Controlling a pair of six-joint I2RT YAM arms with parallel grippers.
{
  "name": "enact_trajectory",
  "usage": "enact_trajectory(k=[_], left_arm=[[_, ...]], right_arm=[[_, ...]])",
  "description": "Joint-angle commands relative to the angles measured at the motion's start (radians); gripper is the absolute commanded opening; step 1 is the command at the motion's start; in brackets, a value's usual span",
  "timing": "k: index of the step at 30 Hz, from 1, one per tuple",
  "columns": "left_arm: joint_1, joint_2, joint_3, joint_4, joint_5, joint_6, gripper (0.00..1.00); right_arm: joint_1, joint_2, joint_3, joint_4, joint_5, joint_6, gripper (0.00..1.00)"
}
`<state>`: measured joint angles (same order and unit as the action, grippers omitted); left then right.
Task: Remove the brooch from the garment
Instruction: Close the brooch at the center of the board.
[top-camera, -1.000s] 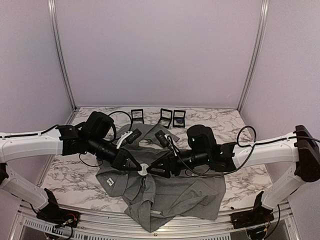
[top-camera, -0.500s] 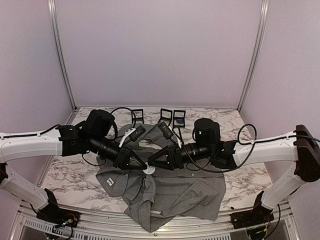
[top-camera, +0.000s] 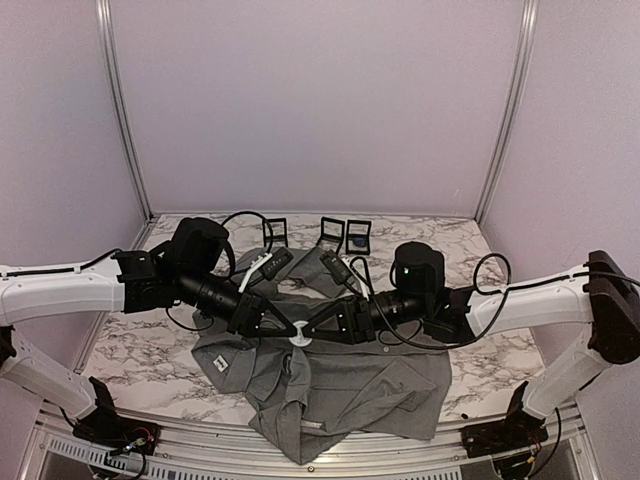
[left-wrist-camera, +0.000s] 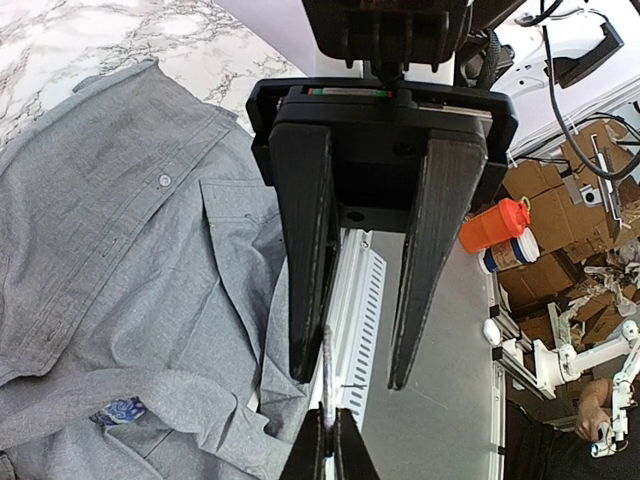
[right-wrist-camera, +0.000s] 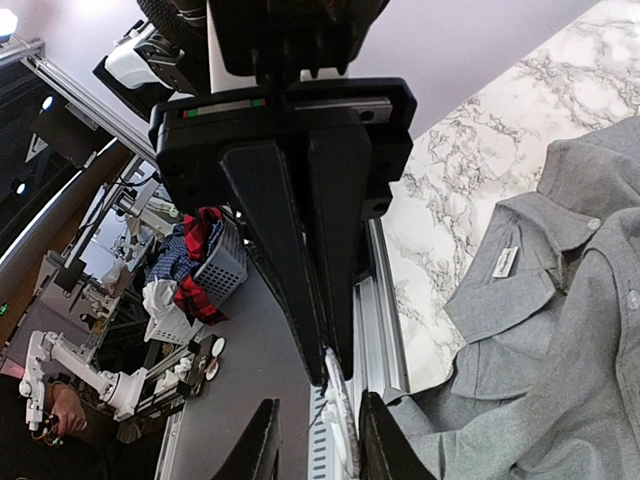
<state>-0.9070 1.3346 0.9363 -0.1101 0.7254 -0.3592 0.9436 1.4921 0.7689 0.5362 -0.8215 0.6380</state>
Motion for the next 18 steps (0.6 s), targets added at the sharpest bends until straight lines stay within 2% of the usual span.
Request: enact_trajectory(k=[1,18], left_arm=[[-0.007,-0.023,0.002,0.021,0.02,-0.003,0.0],[-0.01,-0.023,0.0,0.032,0.023,-0.009,0.0]], right_arm=[[-0.009,0.011,0.0,0.064,-0.033,0.032,0.23],[-0.009,0.031,-0.001,0.088,-0.046,0.048,0.14]])
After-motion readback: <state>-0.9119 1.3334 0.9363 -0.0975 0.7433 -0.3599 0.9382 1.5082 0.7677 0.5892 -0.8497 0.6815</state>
